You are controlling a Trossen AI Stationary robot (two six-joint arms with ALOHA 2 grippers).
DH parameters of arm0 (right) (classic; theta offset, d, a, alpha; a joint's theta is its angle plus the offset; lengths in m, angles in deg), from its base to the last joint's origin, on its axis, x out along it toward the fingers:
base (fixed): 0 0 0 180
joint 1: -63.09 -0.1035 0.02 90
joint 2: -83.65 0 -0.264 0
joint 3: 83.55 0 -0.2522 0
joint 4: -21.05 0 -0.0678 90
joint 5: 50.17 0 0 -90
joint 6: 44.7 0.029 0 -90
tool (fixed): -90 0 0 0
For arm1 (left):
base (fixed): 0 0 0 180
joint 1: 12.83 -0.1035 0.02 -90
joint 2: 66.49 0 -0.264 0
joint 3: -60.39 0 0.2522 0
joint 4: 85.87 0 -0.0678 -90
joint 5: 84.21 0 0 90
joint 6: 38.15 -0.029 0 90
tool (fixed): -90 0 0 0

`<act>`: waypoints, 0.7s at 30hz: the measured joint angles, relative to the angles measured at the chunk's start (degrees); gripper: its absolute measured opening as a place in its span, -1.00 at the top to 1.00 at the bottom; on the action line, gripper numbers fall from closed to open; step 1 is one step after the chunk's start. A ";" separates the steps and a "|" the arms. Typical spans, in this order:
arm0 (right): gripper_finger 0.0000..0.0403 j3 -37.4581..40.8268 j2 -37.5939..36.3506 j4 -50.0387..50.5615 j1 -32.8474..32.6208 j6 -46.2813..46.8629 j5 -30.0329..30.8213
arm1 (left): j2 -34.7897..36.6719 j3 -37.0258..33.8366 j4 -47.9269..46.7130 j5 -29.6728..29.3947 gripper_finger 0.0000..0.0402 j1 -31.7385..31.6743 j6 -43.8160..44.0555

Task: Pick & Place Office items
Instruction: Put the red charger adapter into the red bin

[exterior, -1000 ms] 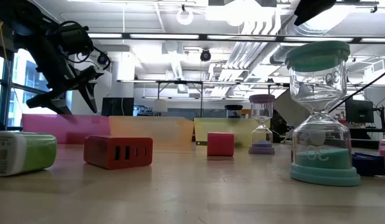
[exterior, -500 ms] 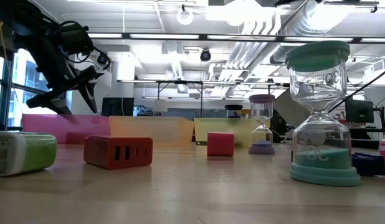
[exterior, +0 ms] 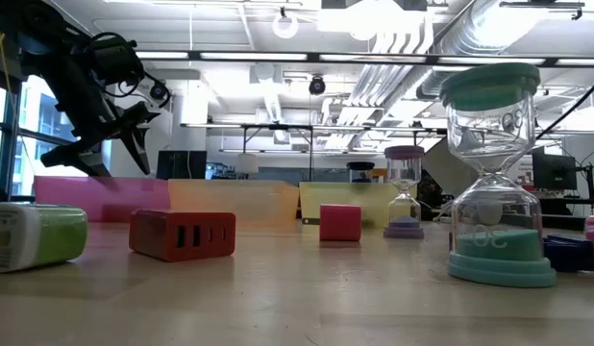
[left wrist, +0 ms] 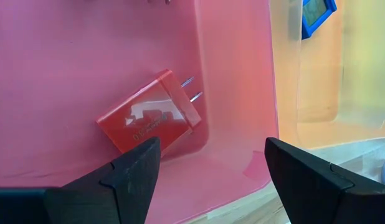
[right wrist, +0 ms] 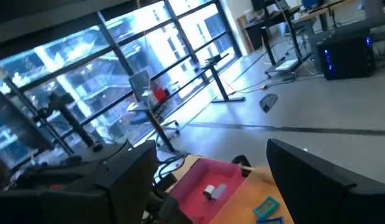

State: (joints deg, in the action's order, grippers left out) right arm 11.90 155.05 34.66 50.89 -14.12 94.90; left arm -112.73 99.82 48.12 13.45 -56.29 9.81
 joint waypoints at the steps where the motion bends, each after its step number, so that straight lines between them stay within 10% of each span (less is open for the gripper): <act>1: -0.46 0.00 0.72 -0.59 0.00 0.87 0.45 | 0.00 0.00 0.00 0.00 -0.39 0.00 0.00; 21: -0.46 0.00 2.21 -1.44 0.37 8.48 1.89 | 0.00 0.00 0.00 0.00 -0.39 0.00 0.00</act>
State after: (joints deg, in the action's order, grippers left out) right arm 11.90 157.26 33.22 51.26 -5.64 96.79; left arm -112.73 99.82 48.12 13.45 -56.29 9.81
